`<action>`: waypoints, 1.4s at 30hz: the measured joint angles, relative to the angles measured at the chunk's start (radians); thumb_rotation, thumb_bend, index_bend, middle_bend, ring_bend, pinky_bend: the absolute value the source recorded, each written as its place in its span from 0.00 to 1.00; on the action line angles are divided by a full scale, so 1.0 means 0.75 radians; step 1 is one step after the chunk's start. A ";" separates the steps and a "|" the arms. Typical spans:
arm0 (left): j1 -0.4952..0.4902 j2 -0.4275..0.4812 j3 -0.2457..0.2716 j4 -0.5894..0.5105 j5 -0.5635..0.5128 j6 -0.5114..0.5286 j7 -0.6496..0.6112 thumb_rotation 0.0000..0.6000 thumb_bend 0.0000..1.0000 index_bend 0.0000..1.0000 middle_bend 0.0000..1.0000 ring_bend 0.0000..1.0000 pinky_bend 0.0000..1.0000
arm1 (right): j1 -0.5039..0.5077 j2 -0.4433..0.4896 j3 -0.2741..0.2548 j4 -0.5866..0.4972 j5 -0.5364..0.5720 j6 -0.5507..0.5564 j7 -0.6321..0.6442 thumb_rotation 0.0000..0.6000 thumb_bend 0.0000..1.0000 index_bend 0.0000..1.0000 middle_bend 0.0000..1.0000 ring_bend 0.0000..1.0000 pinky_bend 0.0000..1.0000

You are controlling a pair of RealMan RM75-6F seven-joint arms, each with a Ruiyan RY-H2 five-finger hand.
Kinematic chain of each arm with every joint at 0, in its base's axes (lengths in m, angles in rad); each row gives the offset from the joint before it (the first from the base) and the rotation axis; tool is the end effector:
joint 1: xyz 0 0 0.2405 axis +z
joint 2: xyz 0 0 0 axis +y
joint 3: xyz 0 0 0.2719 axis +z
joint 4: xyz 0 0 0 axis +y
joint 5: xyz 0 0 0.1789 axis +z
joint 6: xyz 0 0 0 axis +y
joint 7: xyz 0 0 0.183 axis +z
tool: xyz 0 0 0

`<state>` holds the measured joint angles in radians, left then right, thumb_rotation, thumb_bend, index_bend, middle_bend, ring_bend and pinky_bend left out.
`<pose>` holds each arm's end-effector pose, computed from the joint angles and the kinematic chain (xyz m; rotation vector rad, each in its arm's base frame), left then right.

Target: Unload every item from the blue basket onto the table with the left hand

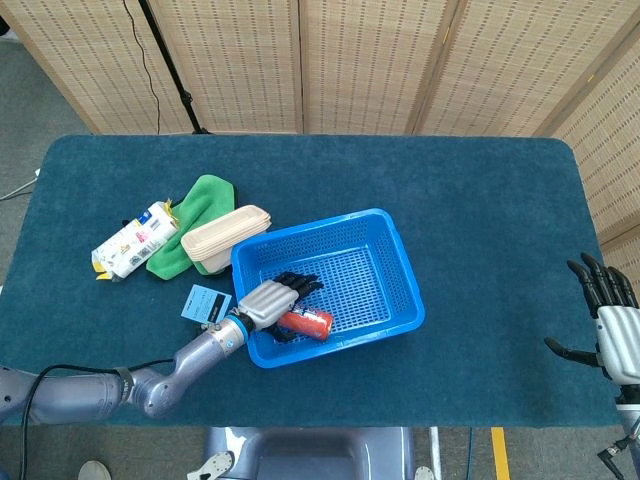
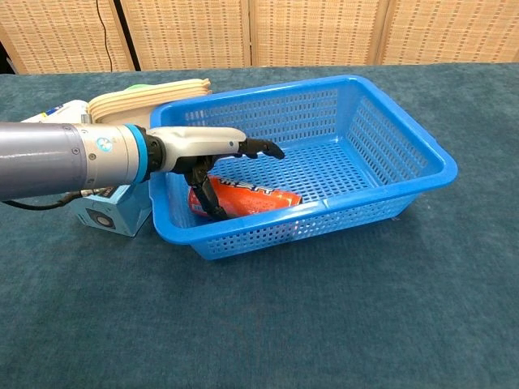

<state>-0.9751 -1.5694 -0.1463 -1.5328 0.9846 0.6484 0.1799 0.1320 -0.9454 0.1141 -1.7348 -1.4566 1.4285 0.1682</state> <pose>-0.0797 0.3637 -0.0644 -2.2193 -1.2434 -0.8652 -0.2880 -0.2422 0.2431 1.3370 -0.9724 1.0323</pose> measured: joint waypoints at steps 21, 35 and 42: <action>-0.052 -0.041 0.074 0.129 0.103 -0.032 0.065 1.00 0.26 0.02 0.02 0.07 0.25 | 0.008 -0.006 -0.010 -0.014 -0.010 -0.018 -0.037 1.00 0.00 0.00 0.00 0.00 0.00; 0.018 -0.127 -0.050 0.161 0.266 0.301 -0.040 1.00 0.58 0.58 0.56 0.52 0.53 | 0.007 0.007 -0.011 -0.012 -0.023 -0.013 -0.003 1.00 0.00 0.00 0.00 0.00 0.00; 0.090 0.055 -0.099 0.039 0.338 0.426 -0.126 1.00 0.57 0.58 0.56 0.52 0.53 | -0.004 0.013 -0.015 -0.020 -0.041 0.012 0.006 1.00 0.00 0.00 0.00 0.00 0.00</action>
<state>-0.9079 -1.5281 -0.2206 -1.5034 1.2384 0.9677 0.0856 0.1294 -0.9354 0.1027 -1.7498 -1.4877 1.4374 0.1729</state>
